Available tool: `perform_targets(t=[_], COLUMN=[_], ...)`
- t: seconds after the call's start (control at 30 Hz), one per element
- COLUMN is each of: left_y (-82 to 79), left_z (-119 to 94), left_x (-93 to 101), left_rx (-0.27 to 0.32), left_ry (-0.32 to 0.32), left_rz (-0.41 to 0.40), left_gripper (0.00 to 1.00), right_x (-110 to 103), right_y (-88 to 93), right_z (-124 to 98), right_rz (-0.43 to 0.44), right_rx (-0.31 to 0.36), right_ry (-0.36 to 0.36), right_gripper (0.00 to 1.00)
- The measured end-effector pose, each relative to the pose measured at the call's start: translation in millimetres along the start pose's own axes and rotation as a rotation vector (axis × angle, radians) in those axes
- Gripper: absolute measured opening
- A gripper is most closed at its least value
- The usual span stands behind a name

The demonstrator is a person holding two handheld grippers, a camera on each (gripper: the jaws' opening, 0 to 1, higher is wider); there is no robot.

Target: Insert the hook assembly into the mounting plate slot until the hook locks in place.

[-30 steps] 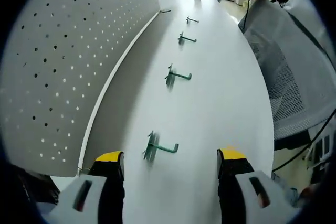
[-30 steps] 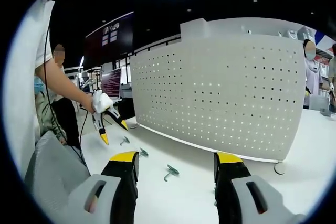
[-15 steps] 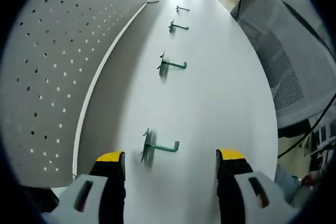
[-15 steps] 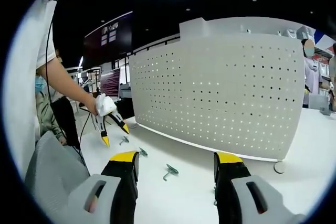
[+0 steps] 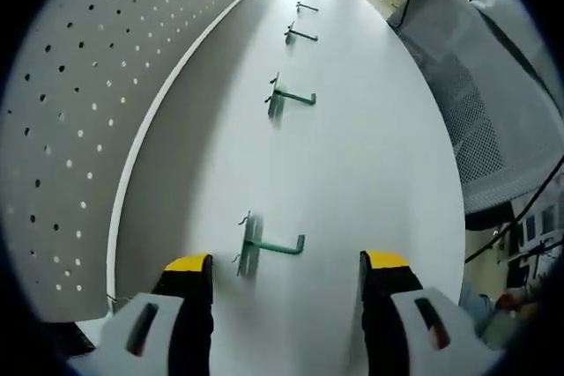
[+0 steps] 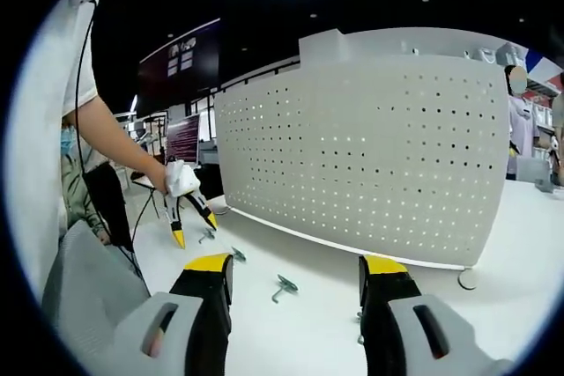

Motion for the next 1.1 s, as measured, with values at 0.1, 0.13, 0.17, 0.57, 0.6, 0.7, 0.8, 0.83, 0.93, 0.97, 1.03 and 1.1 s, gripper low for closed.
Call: perform_targets(t=[0.1,0.13,0.17,0.57,0.6,0.7,0.8,0.83,0.93,0.97,1.03,1.1], left_y=[-0.3,-0.4,-0.3,2.0,2.0,3.3,4.8,4.4,3.4,3.4,3.8,3.5], left_z=[0,0,-1,-3,-4,-4,-5,-5,-5,-5,-5,-5], left_x=[-0.8,-1.5,-3.2,-12.4,-12.4,-13.6,-15.1,-15.3,-14.5,-14.5,-14.8,-14.7], left_rx=[0.007,0.007,0.006,0.013,0.015,0.017,0.017,0.015,0.012,0.013,0.009,0.007], left_ry=[0.003,0.003,0.003,-0.010,-0.012,-0.017,-0.022,-0.026,-0.029,-0.030,-0.032,-0.038], left_rz=[0.008,0.008,0.008,-0.013,-0.016,-0.022,-0.034,-0.043,-0.045,-0.045,-0.048,-0.058], left_gripper=[0.70,0.69,0.68,0.48,0.46,0.39,0.35,0.34,0.32,0.31,0.28,0.26], right_x=[1,1,2,2,2,2,2,2,2,2,3,3], right_y=[0.7,0.7,0.7,-0.5,-0.6,-0.3,-0.3,-0.5,-0.4,-0.5,-0.1,-0.2], right_z=[0,0,0,0,0,0,0,0,0,0,0,0], right_rz=[-0.002,-0.003,-0.005,-0.004,-0.004,-0.004,-0.003,-0.003,-0.003,-0.003,-0.003,-0.003], right_rx=[-0.004,-0.004,-0.005,0.001,0.002,0.002,0.002,0.002,0.003,0.003,0.001,0.001], right_ry=[0.004,0.004,0.005,0.009,0.009,0.011,0.010,0.011,0.012,0.012,0.012,0.011], right_gripper=[0.56,0.56,0.56,0.55,0.55,0.55,0.55,0.55,0.55,0.55,0.55,0.55])
Point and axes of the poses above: the point that each gripper's makers call its tool centre point, and the gripper's own axes: z roughly forward along the fingers, x roughly to its right, y roughly out of its underside, the point moved 8 cm from there along -z, roughly backward along the fingers, and after that the axes turned 14 degrees about z, right-handed, at the moved point
